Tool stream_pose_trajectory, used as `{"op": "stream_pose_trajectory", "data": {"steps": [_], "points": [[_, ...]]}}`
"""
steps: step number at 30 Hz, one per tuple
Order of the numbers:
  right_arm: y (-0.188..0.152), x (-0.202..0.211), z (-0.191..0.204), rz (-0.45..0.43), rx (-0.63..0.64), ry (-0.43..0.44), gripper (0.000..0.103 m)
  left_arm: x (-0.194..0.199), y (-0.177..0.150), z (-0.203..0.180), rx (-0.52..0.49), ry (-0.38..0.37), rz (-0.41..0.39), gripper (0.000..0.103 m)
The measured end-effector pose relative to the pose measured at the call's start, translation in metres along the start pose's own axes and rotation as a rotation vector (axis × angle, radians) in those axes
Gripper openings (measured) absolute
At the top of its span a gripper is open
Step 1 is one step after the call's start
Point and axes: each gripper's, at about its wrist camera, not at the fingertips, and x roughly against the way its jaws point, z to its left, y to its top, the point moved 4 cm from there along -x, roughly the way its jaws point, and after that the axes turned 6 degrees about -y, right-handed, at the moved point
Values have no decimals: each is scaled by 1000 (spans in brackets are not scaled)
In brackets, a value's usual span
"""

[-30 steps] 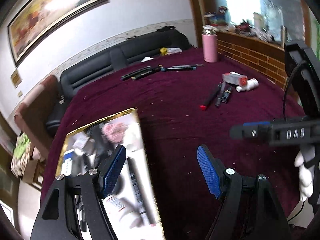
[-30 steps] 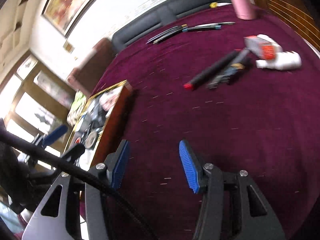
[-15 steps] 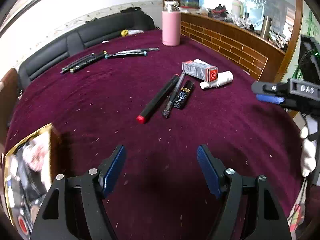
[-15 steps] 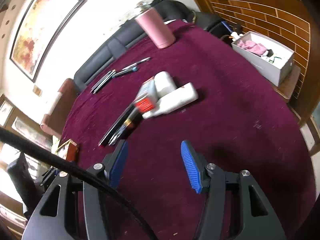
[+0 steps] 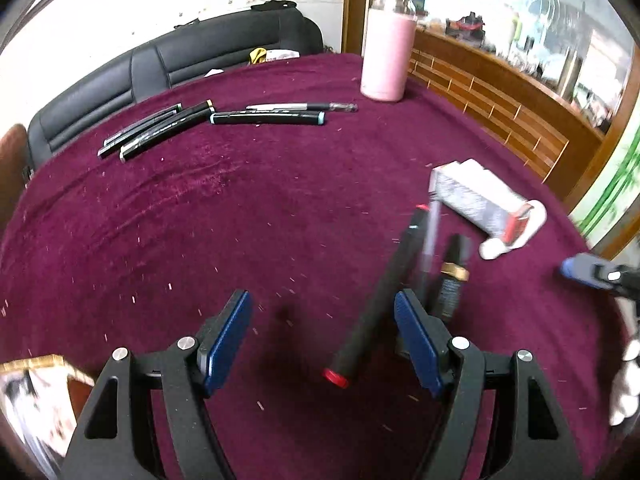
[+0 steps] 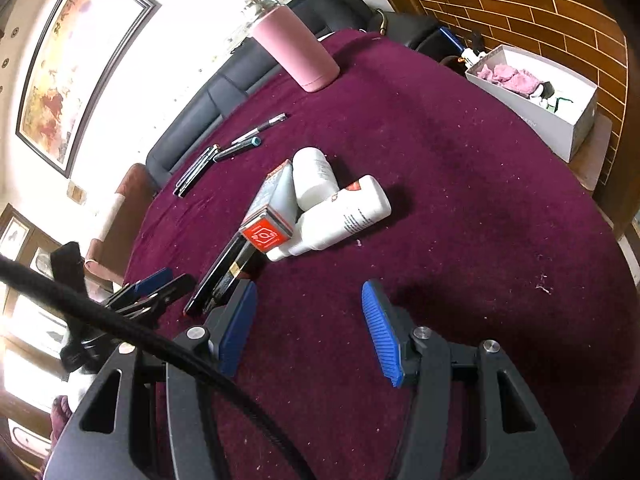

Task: Organize objects
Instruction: 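Move both grippers back to the loose items on the table, then grasp the red-capped black marker with the left gripper while the right grasps the gold-banded lipstick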

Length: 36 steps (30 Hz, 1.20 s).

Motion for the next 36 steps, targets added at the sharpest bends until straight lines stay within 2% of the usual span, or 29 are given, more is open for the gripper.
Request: {"op": "stream_pose_trajectory", "data": {"steps": [7, 11, 13, 16, 18, 20, 21, 23, 24, 29, 36], "points": [[-1, -4, -8, 8, -26, 2, 54, -14, 4, -12, -105, -14, 6, 68], [-3, -8, -8, 18, -22, -1, 54, -29, -1, -28, -194, -19, 44, 68], [-4, -9, -8, 22, -16, -3, 54, -29, 2, -34, -226, -20, 26, 68], [-5, -9, -7, 20, -4, -10, 54, -34, 9, -40, -249, -20, 38, 66], [-6, -10, -6, 16, 8, -18, 55, -36, 12, -44, -249, -47, 45, 56], [-7, -11, -5, 13, 16, -21, 55, -35, 11, -50, -230, -91, 48, 30], [-7, -11, -5, 11, 21, -22, 56, -34, 10, -54, -235, -89, 45, 26], [-6, -11, -4, 9, 28, -24, 56, -32, 6, -66, -281, -58, 35, 12], [-6, -12, -4, 8, 32, -25, 56, -30, 4, -70, -293, -46, 32, 12], [-6, -13, -2, 2, 51, -32, 56, -13, -13, -63, -208, -116, 42, 12], [-8, -15, 6, -7, 110, -82, 59, 38, -65, -29, 32, -205, 46, 12]]}}
